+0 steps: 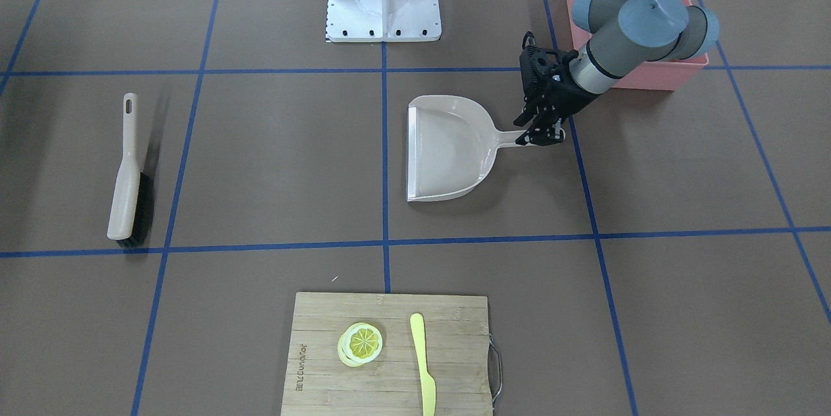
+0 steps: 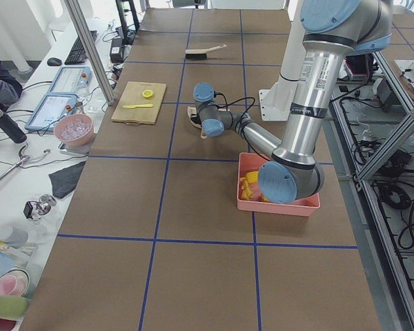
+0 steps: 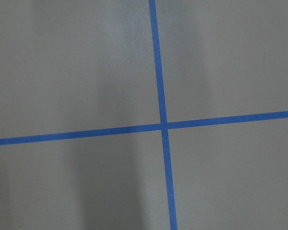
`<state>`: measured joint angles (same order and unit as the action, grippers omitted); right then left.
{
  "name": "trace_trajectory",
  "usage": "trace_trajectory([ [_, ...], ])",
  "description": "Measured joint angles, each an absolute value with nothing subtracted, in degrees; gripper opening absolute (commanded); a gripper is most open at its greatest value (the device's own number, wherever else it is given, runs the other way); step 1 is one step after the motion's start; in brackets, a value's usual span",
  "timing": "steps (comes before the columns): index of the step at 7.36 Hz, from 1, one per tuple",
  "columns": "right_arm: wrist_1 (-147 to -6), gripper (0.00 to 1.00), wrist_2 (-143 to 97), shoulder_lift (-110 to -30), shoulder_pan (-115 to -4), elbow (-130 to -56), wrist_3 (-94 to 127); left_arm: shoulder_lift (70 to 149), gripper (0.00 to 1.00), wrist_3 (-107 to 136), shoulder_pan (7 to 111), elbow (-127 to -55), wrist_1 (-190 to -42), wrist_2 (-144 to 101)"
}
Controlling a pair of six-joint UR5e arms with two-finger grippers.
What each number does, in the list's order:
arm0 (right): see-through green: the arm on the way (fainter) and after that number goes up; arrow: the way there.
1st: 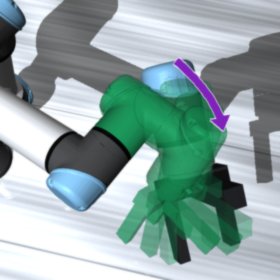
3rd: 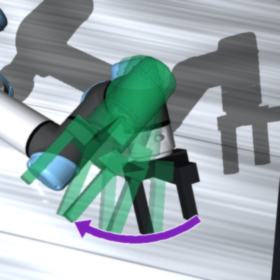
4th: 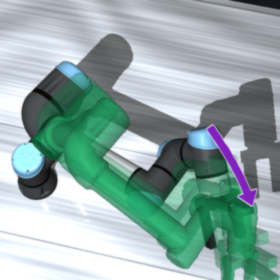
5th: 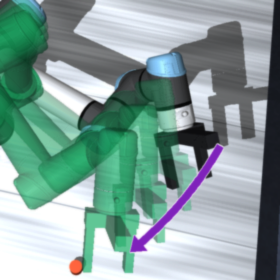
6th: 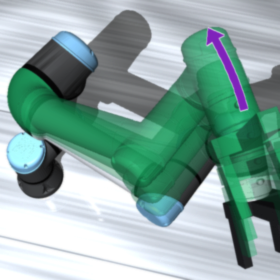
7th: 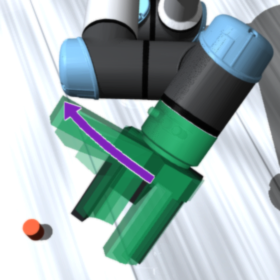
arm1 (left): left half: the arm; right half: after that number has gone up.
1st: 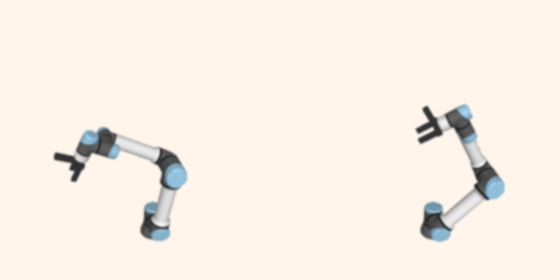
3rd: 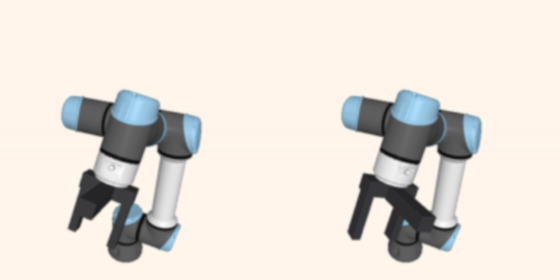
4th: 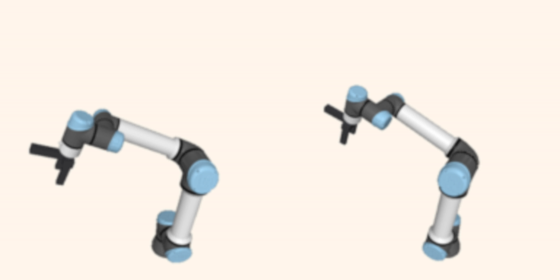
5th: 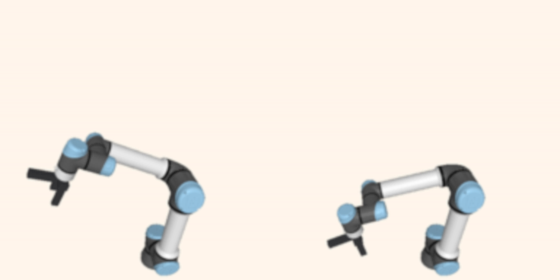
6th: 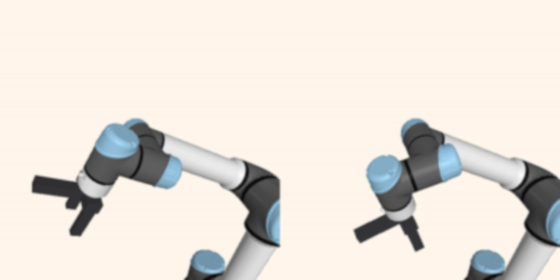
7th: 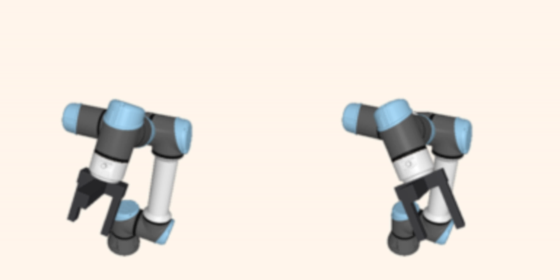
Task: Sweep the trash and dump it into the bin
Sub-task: 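Open the left gripper and withdraw it from the dustpan handle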
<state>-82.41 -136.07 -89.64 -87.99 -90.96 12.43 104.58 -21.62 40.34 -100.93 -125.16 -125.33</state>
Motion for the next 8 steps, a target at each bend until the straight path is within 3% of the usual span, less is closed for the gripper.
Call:
trace_trajectory([
  [3, -82.52, 1.00, -136.05, -89.96, -87.99, -90.60, 8.72, 104.45, 0.98, -21.58, 41.00, -101.86, -125.24, -125.27],
  [5, -82.53, 1.00, -136.11, -89.86, -88.00, -90.47, 8.55, 101.43, 0.98, -21.67, 43.89, -106.11, -125.23, -124.72],
  [8, -82.53, 1.00, -136.12, -89.77, -87.98, -90.42, 8.53, 96.15, 0.98, -21.57, 55.99, -108.38, -123.41, -124.57],
])
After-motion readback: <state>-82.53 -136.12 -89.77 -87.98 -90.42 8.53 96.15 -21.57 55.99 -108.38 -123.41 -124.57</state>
